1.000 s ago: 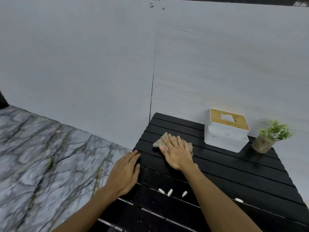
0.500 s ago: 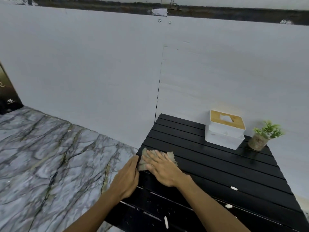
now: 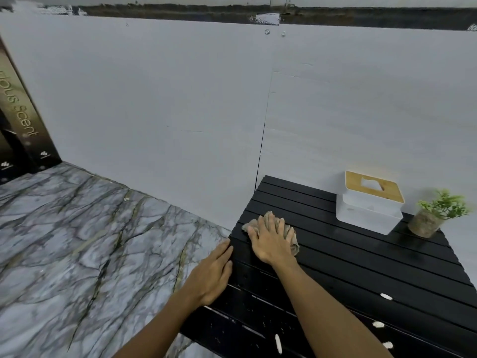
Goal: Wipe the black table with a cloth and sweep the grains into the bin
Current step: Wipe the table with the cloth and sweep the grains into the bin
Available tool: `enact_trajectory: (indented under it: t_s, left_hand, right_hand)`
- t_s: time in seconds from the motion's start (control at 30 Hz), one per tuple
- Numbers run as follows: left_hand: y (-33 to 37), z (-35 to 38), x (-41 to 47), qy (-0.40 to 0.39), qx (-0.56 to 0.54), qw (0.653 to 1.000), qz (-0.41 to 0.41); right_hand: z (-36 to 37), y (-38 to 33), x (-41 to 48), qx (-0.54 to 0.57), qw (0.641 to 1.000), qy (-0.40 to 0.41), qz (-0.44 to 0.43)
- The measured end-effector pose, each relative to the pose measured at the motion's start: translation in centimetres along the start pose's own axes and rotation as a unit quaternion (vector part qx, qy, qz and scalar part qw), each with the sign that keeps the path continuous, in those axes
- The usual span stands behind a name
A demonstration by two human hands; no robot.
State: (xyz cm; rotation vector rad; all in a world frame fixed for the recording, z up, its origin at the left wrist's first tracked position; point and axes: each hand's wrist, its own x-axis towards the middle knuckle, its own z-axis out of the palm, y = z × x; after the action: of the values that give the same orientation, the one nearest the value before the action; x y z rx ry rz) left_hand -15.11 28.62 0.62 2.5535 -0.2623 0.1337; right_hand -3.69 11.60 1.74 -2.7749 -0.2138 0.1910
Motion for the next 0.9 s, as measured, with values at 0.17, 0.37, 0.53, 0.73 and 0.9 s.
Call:
enact_trajectory:
  t_s: [0.17,0.37,0.53,0.73,0.9]
  left_hand:
    - [0.1,-1.1,0.2,0.013,-0.117,0.991,-0.057]
    - [0.7,-1.8,0.3,0.019,-0.249,0.959,-0.133]
    - [0.6,-1.9,-0.2,0.043,-0.216,0.961,-0.167]
    - [1.1,-1.8,-0.5,0.043,-0.203,0.966,-0.156]
    - [1.3,-2.5,-0.5,0.020,-0.230,0.958,-0.172]
  right_hand:
    - [0.9,-1.0,-0.9,-0.046,0.996,-0.035,-0.067]
    - [1.1,-2.3,-3.8,-0.055,0.988,-0.062,-0.134]
    - [1.3,-2.2,-5.7,-0.069,0.980,-0.074,-0.174]
    - [1.0,-1.7,-7.5,-0.045,0.981,0.031,-0.186]
    - [2.6,-2.6,-9.2,-0.073,0.982,0.065,-0.163]
